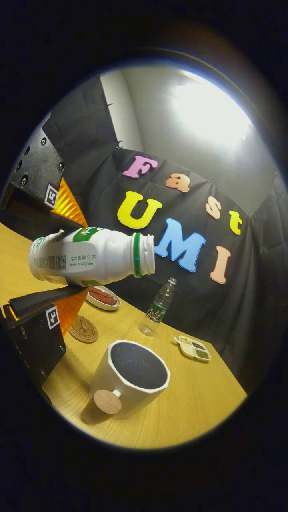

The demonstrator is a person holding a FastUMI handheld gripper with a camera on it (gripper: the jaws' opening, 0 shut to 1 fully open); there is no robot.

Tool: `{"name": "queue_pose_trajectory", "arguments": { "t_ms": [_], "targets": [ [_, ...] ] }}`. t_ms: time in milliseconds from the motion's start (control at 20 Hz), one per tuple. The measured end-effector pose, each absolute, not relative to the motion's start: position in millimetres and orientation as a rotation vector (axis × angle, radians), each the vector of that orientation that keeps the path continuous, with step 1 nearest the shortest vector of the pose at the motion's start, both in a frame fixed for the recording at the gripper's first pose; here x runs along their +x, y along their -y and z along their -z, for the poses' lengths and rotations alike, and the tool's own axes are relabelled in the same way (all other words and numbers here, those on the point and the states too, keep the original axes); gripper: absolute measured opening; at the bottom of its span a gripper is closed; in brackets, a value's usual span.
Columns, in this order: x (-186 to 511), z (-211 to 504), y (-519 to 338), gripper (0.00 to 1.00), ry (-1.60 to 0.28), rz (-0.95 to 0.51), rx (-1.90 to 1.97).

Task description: Take the bottle from table, then pour the juice into the cup, finally place the bottle on the coaster

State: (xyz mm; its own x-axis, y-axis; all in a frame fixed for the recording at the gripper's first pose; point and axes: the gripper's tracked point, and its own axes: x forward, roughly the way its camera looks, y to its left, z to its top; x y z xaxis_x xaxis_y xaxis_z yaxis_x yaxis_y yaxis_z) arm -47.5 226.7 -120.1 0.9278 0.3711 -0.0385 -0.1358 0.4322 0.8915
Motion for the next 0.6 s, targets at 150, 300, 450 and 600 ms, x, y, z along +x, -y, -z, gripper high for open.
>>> {"name": "queue_pose_trajectory", "arguments": {
  "t_ms": [150,300,450,600],
  "targets": [
    [-45,122,-221,0.73,-0.237,-0.304,1.175],
    [-44,126,-214,0.73,-0.238,-0.273,1.222],
    [-42,123,-212,0.73,-0.234,-0.262,1.272],
    [-38,120,-212,0.73,-0.23,-0.258,1.328]
  ]
}}
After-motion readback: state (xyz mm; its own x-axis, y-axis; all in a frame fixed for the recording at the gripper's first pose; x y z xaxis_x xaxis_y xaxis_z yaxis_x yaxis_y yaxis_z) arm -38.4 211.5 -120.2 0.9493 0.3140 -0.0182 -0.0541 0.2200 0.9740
